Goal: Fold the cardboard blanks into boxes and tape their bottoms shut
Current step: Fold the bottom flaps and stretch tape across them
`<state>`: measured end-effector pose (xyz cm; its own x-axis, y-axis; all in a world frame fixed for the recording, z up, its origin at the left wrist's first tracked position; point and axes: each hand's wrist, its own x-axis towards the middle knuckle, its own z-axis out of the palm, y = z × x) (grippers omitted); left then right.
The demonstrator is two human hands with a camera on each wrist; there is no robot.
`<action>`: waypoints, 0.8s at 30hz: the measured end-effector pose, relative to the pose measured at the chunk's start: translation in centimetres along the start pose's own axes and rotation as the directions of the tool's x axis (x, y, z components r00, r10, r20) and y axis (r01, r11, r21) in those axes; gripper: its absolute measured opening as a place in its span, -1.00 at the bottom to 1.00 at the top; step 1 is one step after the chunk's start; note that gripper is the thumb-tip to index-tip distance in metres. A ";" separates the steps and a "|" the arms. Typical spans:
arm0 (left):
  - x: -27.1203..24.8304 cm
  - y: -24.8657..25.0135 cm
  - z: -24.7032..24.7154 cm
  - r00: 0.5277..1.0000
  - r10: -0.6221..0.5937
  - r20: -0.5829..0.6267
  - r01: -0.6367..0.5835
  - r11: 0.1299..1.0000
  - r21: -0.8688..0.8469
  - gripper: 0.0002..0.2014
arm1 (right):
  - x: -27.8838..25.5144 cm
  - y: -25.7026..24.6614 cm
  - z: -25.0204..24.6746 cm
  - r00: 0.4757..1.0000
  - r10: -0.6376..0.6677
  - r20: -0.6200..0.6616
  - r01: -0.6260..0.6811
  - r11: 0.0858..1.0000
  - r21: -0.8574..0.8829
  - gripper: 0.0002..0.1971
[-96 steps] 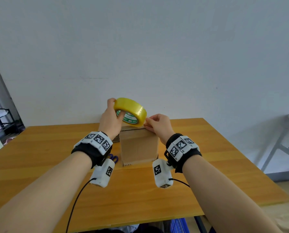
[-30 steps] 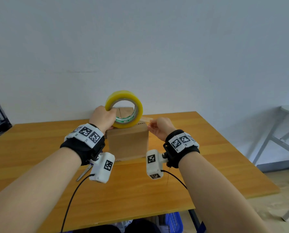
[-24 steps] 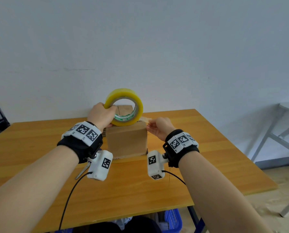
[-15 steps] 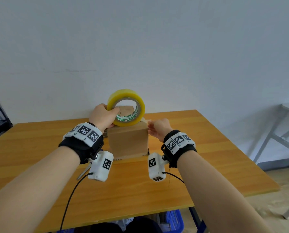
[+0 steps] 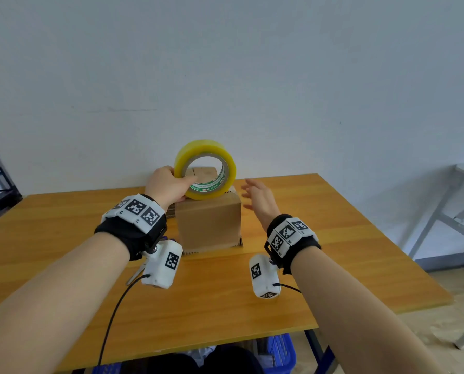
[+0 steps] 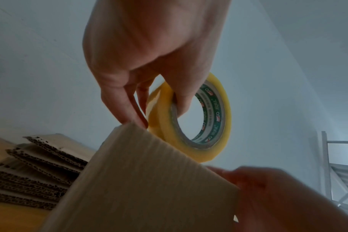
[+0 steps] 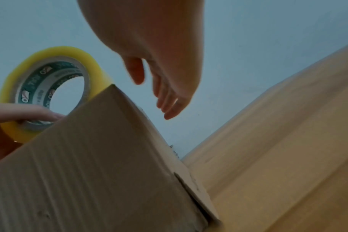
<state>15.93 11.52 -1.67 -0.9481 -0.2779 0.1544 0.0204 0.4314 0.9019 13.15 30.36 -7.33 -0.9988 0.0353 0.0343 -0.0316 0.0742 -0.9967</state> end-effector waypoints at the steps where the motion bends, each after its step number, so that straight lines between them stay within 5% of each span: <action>1: 0.0 0.0 0.0 1.000 -0.004 0.001 0.004 1.000 -0.003 -0.80 | -0.2 -0.3 0.1 0.995 -0.038 0.092 0.037 0.999 0.015 -0.49; 4: -0.1 0.1 0.1 1.000 -0.015 0.014 0.015 1.000 0.004 -0.75 | 0.0 -0.4 0.5 0.926 -0.054 0.374 0.087 0.994 -0.072 -0.17; 6: -0.1 0.1 0.1 0.999 -0.017 0.035 0.016 1.000 0.018 -0.76 | 0.1 -0.4 1.0 0.891 -0.076 0.447 0.176 0.967 -0.186 -0.12; 11: 0.1 -0.3 -0.2 0.997 -0.025 0.072 0.018 0.996 0.087 -0.76 | 0.7 -0.2 1.0 0.861 -0.184 0.473 0.434 0.751 -0.497 0.05; 18: 0.2 -0.3 -0.3 0.996 0.018 0.086 -0.033 0.984 0.177 -0.75 | 0.5 -0.8 0.8 0.863 -0.124 0.489 0.458 0.602 -0.655 -0.02; 24: 0.8 -0.1 -1.8 0.995 -0.052 0.090 0.054 0.998 -0.020 -0.91 | -0.2 -1.3 0.6 0.864 -0.117 0.489 0.465 0.555 -0.690 0.06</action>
<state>15.76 9.67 -0.94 -0.9727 -0.2211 0.0706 -0.0241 0.3987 0.9168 13.34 29.63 -6.09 -0.8780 -0.4658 0.1104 -0.4564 0.7450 -0.4865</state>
